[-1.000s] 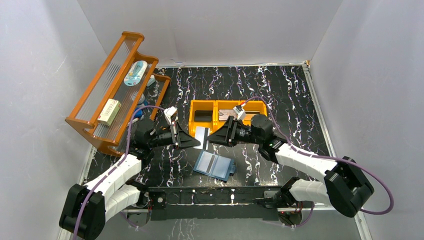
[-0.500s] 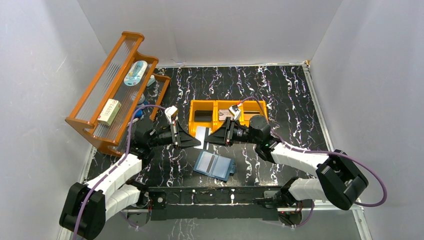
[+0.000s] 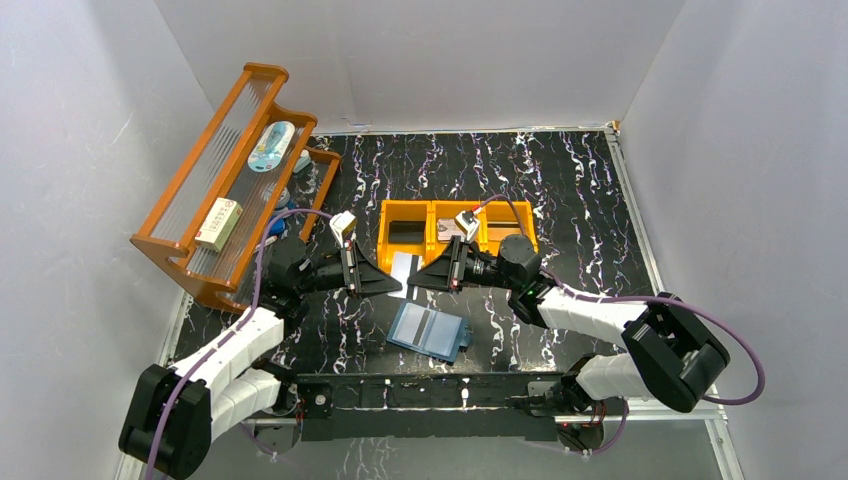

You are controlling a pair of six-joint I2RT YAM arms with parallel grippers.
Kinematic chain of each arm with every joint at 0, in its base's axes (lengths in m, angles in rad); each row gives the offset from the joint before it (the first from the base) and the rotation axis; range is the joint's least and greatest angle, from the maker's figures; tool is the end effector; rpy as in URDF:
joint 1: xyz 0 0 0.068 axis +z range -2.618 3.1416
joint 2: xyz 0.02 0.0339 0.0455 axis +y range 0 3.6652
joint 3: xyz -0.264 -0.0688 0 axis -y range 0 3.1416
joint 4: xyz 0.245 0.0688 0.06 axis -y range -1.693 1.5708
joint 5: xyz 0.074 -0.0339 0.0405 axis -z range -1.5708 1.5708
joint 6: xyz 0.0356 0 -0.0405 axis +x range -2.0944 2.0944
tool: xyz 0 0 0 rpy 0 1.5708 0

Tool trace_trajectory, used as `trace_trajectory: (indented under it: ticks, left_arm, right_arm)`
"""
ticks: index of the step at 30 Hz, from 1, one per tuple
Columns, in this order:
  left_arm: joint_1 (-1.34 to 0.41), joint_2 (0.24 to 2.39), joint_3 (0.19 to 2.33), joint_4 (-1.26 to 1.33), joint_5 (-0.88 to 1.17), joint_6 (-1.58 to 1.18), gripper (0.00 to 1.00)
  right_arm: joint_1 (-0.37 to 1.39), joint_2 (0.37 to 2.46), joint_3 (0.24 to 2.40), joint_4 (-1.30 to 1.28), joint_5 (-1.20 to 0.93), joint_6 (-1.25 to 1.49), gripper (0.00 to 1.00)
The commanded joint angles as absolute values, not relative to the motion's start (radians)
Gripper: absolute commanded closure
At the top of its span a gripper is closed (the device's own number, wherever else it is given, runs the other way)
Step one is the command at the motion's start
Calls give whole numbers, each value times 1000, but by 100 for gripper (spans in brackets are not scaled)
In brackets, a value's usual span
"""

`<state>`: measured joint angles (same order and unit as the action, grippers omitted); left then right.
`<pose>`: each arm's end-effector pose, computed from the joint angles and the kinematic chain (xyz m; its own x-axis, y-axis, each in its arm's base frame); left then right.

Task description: Take the credit cards out of the card holder

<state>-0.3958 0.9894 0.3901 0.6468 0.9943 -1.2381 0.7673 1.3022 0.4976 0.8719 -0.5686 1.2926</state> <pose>0.1771 -0.1064 0.2499 -0.9146 -0.1762 -0.3638 0.3624 0.0415 -0.9311 0.1787 0.1990 0.2401 -0.9210 0.2374 -0.3088 -0.3134 0.0193 0.9494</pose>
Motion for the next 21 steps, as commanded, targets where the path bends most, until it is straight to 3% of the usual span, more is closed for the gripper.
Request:
trace_trajectory:
  ticks: [1,5,6,9,10,12,15,18,21]
  left_arm:
    - [-399,970,398,683,1014,-1244,100]
    - [-399,960,384,683,1007,-1247,100]
    - [-400,957,379,681,1002,-1247,94]
    - [-399,943,385,622,980,-1206,68]
    - [-399,937,401,550,961,-1161,55]
    - [-398,894,462,301,878,-1014,33]
    - [-399,842,568,-45,721,-796,11]
    - [-399,819,646,-300,582,-644,2]
    - [-399,800,706,-461,388,-547,2]
  right_arm:
    - [773,1305,519,937,-544,1273,86]
    - [775,1307,509,956,-548,1280,95]
    - [775,1306,505,956,-547,1282,97]
    - [775,1293,499,907,-529,1273,100]
    - [776,1282,503,855,-513,1256,100]
    - [776,1252,513,739,-471,1215,100]
    - [775,1194,528,563,-407,1150,100]
    - [776,1143,566,350,-319,1074,100]
    - [775,1090,571,244,-224,1039,100]
